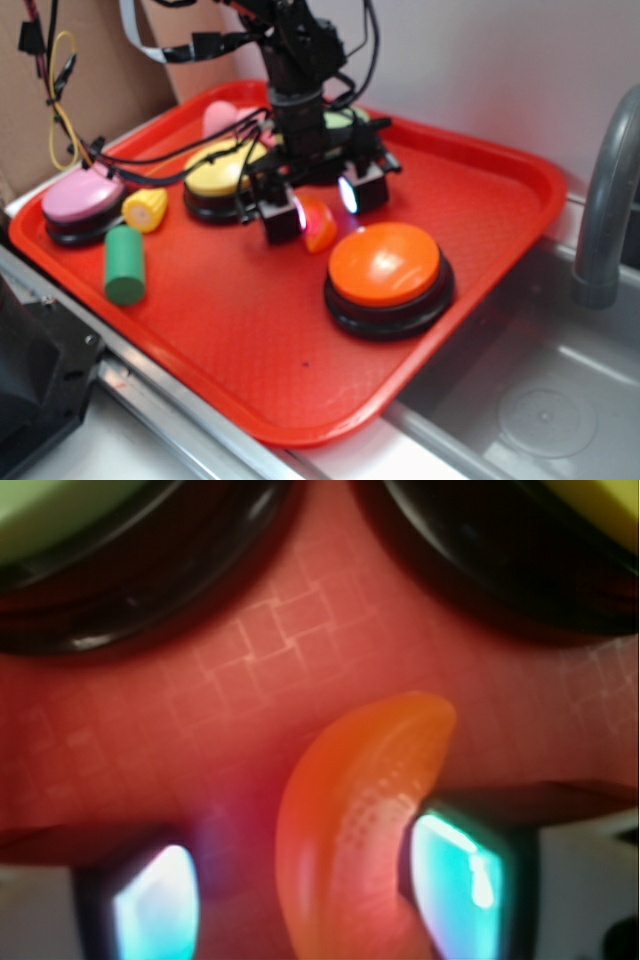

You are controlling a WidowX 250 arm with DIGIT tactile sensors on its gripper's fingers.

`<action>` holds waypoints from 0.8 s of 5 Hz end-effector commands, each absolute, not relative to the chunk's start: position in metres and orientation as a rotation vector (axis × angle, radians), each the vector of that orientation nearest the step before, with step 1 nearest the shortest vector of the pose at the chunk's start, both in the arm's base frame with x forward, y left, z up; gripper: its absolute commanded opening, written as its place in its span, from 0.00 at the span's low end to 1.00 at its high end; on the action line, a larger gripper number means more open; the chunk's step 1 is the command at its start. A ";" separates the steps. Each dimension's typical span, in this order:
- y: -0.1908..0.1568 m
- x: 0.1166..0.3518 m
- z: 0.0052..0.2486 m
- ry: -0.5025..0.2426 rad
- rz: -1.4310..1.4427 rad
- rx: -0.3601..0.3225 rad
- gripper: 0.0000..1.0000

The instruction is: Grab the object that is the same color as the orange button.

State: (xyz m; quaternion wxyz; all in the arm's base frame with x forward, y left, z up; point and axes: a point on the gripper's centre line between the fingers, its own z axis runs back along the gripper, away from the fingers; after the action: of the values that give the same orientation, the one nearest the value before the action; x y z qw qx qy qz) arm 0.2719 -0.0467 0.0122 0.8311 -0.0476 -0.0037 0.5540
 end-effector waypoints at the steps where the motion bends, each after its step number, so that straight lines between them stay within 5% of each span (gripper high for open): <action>1: -0.037 0.267 0.011 -0.008 1.154 -0.107 0.00; 4: -0.036 0.270 0.027 -0.054 1.029 -0.040 0.00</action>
State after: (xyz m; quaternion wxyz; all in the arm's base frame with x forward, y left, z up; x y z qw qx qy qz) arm 0.2671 -0.0436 0.0171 0.8667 -0.0077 -0.0086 0.4987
